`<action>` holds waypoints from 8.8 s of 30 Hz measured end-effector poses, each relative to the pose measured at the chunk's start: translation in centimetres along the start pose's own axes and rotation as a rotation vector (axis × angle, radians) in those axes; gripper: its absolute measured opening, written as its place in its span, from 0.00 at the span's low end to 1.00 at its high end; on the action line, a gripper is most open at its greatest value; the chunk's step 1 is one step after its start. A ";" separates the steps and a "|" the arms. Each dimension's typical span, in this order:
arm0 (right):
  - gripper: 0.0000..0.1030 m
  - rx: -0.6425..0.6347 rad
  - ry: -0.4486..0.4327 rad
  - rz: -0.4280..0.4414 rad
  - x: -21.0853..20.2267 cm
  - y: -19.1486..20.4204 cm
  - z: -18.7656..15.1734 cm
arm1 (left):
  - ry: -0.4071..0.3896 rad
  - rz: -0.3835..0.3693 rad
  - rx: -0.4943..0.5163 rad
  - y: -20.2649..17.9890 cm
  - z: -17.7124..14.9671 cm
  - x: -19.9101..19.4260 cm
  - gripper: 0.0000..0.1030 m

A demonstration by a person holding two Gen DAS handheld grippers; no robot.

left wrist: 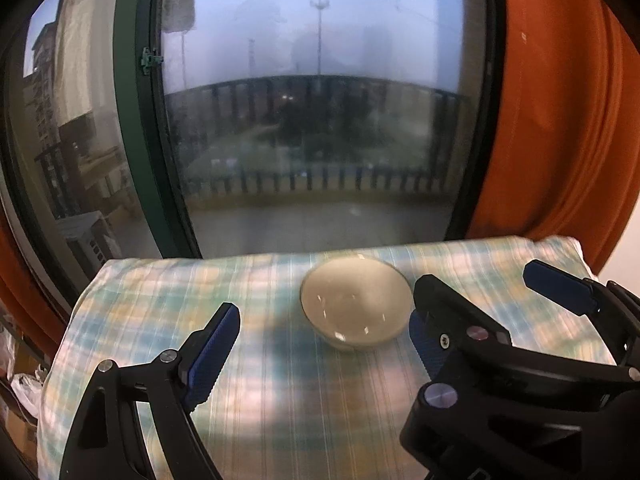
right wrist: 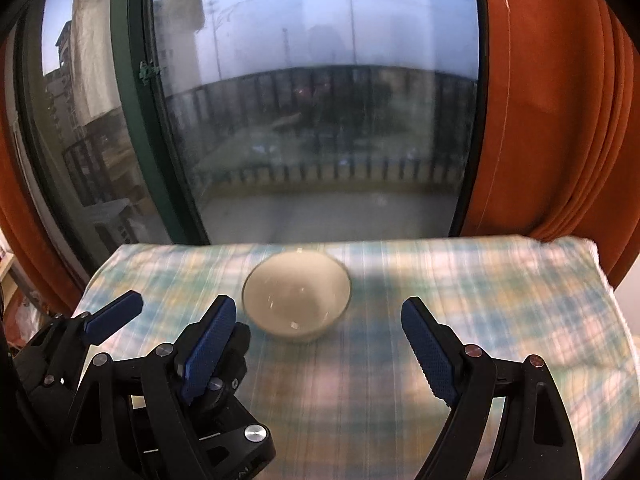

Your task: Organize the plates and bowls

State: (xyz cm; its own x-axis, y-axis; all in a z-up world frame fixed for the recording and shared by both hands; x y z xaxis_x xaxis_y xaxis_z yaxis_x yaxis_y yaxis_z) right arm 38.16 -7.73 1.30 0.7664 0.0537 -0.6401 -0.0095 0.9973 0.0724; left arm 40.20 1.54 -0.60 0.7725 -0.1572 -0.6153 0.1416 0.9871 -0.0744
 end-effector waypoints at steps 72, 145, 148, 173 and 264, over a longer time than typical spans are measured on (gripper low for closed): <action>0.29 -0.040 0.066 0.049 6.4 -0.9 1.6 | 0.040 0.058 -0.051 1.2 0.0 5.1 0.34; 0.29 -0.010 -0.013 0.018 -13.9 -4.7 -17.5 | -0.030 0.019 -0.029 -6.1 -17.5 -10.7 0.35; 0.29 -0.012 -0.011 0.022 -13.5 -4.3 -17.2 | -0.028 0.012 -0.037 -5.9 -17.4 -10.4 0.35; 0.29 0.032 0.057 0.004 -9.6 -6.4 -18.3 | 0.039 -0.015 -0.021 -7.4 -18.4 -6.4 0.35; 0.46 0.244 0.195 0.070 -12.5 -16.3 -17.4 | 0.134 -0.220 -0.023 -19.2 -16.4 -8.2 0.51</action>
State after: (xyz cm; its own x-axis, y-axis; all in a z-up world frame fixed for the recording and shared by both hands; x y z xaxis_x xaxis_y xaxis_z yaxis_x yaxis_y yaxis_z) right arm 17.60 -23.84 -5.19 0.6312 0.1542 -0.7601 0.1143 0.9508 0.2879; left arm 20.99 -15.61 -7.01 0.6359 -0.3644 -0.6803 0.2816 0.9303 -0.2351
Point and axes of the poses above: each gripper's, at about its wrist camera, not at the fingertips, and x roughly the way its jaws point, y to its left, z to its top, the point moved 9 cm from there along x, roughly the way its jaws point, and after that the axes turned 4 degrees about -z, right-handed, at the moved point
